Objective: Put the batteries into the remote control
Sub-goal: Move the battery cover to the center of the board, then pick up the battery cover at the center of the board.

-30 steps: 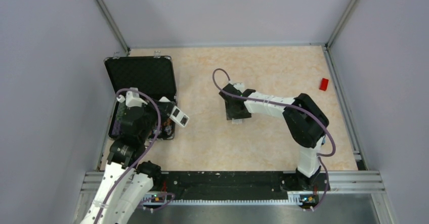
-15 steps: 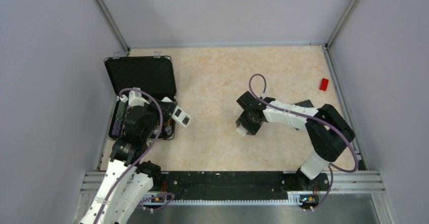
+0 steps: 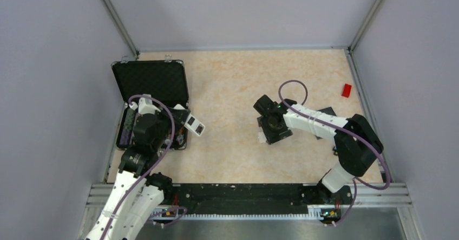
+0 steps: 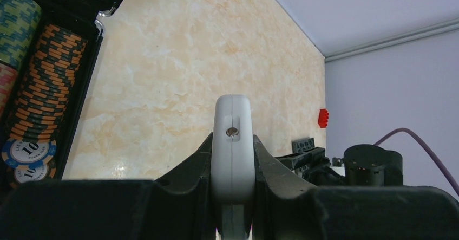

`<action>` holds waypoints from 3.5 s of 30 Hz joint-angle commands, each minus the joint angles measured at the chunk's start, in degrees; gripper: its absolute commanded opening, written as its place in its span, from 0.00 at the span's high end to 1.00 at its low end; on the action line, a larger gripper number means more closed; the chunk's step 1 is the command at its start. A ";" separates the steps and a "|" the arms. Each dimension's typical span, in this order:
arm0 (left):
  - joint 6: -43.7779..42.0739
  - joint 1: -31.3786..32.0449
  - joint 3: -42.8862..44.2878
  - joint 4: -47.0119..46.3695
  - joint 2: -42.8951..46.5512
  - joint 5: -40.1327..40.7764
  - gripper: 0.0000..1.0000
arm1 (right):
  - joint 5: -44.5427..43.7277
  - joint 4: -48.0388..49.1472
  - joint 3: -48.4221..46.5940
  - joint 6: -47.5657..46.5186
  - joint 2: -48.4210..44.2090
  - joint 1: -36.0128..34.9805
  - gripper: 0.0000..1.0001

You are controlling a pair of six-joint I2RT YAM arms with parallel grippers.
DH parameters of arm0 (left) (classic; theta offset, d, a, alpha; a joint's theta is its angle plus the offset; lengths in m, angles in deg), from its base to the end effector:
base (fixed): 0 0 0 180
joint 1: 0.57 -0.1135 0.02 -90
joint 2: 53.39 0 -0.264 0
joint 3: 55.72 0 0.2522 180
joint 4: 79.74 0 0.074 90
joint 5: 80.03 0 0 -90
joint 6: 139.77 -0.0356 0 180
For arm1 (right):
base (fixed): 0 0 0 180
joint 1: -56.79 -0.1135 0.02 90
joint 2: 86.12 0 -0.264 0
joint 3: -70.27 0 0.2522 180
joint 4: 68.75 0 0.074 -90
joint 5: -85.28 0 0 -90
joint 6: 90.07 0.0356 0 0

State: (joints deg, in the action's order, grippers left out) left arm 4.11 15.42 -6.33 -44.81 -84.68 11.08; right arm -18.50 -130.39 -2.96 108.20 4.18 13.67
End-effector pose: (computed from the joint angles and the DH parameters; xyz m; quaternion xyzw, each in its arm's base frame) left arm 0.1338 -0.0376 0.2972 -0.2661 0.7576 -0.3349 0.4930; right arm 0.2129 0.1877 0.1970 0.5419 0.8262 0.0651 0.1398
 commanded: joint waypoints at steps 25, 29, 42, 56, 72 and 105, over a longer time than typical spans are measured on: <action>-2.21 -0.17 -1.54 -9.64 -0.34 -4.29 1.00 | -2.56 9.80 6.00 -68.01 -1.94 4.12 0.76; -2.12 -0.17 -1.63 -10.16 -0.53 -4.32 1.00 | 0.54 11.34 4.68 -69.17 0.58 3.77 0.77; -1.76 -0.18 -2.48 -12.10 -1.09 -4.09 1.00 | 3.75 13.02 -0.21 -71.21 5.00 -0.83 0.77; -3.38 -0.32 -1.01 -13.14 -3.69 -3.39 1.00 | 8.90 11.69 -0.19 -100.58 3.76 -0.83 0.18; -6.13 -1.58 4.78 -11.51 -10.05 -2.65 1.00 | 11.40 12.25 -7.15 -119.68 13.07 -1.14 0.25; -5.61 -12.55 5.43 -13.81 -12.82 -11.37 1.00 | 19.32 10.56 -2.82 -122.00 11.36 -3.12 0.27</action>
State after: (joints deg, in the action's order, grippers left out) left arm -1.09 3.62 -3.37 -55.50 -98.87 1.42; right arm -1.67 -119.09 -9.01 -13.83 16.94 10.83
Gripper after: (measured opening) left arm 0.266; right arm 0.727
